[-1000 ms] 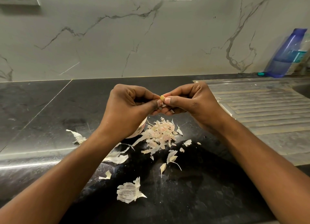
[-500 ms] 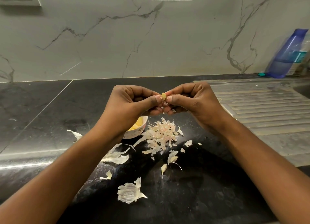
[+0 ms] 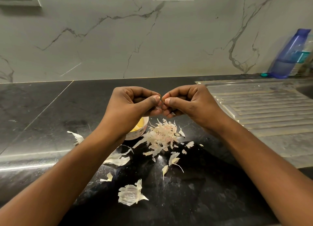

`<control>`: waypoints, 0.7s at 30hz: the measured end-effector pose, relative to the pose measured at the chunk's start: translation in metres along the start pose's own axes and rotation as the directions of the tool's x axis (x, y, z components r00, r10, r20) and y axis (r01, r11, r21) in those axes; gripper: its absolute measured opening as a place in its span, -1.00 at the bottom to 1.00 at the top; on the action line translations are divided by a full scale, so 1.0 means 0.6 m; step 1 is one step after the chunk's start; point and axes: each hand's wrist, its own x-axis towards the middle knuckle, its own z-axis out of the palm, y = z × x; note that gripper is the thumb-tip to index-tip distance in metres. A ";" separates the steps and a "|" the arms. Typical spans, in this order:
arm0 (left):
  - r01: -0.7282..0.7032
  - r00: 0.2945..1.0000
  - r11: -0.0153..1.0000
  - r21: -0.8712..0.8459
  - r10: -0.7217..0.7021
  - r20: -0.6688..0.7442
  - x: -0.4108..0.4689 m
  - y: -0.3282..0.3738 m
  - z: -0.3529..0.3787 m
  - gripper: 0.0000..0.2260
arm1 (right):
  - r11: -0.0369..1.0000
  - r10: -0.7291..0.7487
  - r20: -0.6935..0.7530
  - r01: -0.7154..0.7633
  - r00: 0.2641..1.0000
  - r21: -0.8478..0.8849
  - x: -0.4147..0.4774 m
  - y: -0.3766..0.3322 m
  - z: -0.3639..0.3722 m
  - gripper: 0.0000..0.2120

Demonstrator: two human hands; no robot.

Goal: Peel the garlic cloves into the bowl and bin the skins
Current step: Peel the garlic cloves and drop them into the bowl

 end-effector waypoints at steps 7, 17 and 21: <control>-0.061 0.997 0.995 0.077 0.064 -0.037 0.003 -0.002 -0.006 -0.83 | 0.996 0.014 0.049 -0.009 0.999 -0.085 -0.002 -0.006 -0.016 -0.89; -0.078 0.994 0.993 0.093 0.085 -0.073 0.004 -0.003 -0.010 -0.86 | 0.860 0.033 0.375 0.165 0.926 -0.482 -0.014 -0.001 0.027 -0.94; -0.081 0.992 0.992 0.094 0.089 -0.084 0.007 -0.004 -0.011 -0.89 | 0.708 0.095 0.347 0.181 0.933 -0.682 -0.020 0.004 0.054 -0.74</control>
